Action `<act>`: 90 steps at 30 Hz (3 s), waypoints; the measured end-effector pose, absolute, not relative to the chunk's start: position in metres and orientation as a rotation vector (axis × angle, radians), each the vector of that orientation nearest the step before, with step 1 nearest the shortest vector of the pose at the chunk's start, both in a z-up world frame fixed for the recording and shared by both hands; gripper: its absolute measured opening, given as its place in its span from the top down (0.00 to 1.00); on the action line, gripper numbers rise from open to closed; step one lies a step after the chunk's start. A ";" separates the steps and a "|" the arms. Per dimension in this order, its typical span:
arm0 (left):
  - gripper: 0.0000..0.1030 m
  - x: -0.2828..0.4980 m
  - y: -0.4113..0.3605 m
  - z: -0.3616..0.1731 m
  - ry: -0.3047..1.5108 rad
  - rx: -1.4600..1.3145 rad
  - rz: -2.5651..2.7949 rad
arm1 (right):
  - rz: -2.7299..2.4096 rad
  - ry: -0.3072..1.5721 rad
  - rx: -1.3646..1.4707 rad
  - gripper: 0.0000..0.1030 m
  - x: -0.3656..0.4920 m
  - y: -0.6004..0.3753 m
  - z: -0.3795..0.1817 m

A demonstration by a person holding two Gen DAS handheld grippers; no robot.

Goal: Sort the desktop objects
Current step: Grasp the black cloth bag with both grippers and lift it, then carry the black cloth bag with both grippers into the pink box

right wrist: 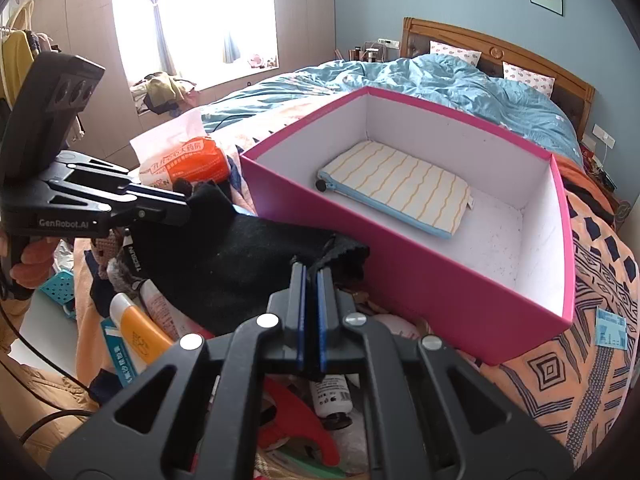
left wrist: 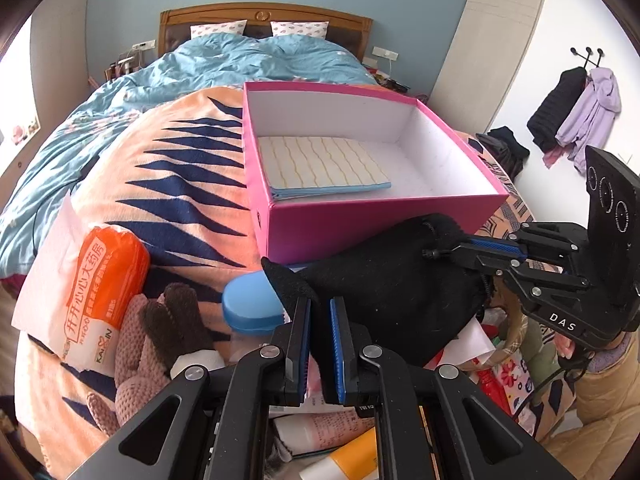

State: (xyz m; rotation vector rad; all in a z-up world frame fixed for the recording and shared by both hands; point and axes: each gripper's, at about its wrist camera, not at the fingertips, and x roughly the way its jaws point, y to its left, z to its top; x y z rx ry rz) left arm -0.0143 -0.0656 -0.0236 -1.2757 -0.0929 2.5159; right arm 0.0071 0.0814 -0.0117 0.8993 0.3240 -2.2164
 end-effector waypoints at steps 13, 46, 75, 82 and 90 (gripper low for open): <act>0.67 -0.024 -0.073 -0.056 -0.185 -1.424 2.421 | -2.154 0.267 1.027 0.86 -0.002 0.088 -0.029; 0.92 -0.034 -0.055 0.032 -0.088 -1.063 2.607 | -2.285 0.331 0.725 0.95 0.017 0.100 0.034; 0.92 -0.068 -0.051 -0.040 -0.245 -1.328 2.445 | -2.316 0.303 0.760 0.95 -0.002 0.108 0.025; 0.94 -0.060 -0.044 -0.005 -0.173 -1.217 2.512 | -2.326 0.302 0.714 0.95 0.000 0.111 0.035; 0.94 -0.074 -0.036 0.021 -0.095 -1.152 2.572 | -2.343 0.291 0.657 0.95 -0.008 0.112 0.053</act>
